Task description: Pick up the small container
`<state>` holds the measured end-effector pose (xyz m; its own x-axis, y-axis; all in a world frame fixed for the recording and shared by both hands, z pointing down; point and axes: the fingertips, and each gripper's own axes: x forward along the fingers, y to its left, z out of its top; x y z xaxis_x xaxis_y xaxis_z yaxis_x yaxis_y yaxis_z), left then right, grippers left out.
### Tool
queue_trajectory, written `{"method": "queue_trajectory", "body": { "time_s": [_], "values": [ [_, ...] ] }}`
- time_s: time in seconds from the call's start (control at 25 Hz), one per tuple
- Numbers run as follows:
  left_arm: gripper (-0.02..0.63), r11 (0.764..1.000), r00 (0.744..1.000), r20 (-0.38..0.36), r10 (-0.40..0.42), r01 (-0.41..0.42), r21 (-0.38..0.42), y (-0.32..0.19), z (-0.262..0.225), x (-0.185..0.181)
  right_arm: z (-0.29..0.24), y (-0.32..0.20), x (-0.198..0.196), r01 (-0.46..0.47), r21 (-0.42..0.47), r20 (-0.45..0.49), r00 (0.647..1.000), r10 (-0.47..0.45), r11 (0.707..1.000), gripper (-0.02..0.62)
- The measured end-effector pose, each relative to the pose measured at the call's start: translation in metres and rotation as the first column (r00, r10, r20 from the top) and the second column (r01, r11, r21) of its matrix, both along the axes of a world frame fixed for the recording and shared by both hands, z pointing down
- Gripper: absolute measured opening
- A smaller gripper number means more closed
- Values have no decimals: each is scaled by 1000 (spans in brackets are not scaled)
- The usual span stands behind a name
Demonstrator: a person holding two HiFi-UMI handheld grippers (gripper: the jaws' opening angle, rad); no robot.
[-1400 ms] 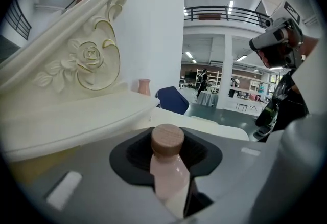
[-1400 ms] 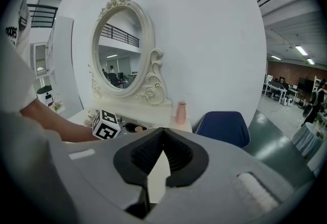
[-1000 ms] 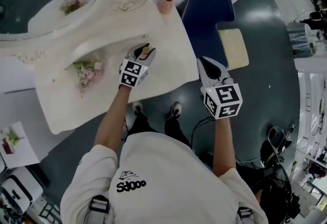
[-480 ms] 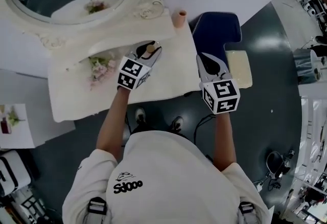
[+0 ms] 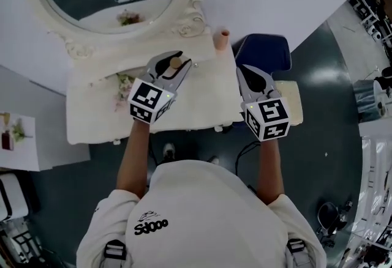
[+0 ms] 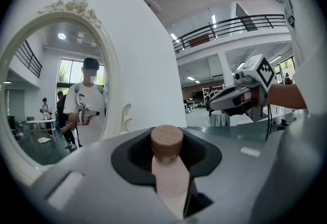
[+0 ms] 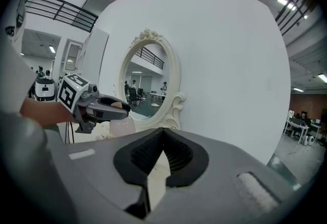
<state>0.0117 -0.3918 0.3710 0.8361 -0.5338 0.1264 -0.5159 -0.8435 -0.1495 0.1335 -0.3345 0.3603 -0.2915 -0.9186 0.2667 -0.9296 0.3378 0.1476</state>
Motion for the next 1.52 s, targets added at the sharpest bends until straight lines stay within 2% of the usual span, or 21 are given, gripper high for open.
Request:
{"method": "queue_trajectory", "body": {
  "time_s": [0.36,0.64,0.92,1.52],
  "values": [
    [135,997,998,-17,-65,65,30,21,-41,-32,-20,4,-21,53,56,-19,998,-52,997,2],
    [135,996,997,-38,-67,69,60,37,-66,-46,-27,5,-39,89,66,-2,996,-89,994,2],
    [135,996,997,-20,-71,72,60,40,-65,-50,-31,4,-48,97,77,-41,995,-94,992,2],
    [135,996,997,-6,-76,76,45,44,-58,-56,-23,3,-58,124,47,-19,992,-123,991,2]
  ]
}}
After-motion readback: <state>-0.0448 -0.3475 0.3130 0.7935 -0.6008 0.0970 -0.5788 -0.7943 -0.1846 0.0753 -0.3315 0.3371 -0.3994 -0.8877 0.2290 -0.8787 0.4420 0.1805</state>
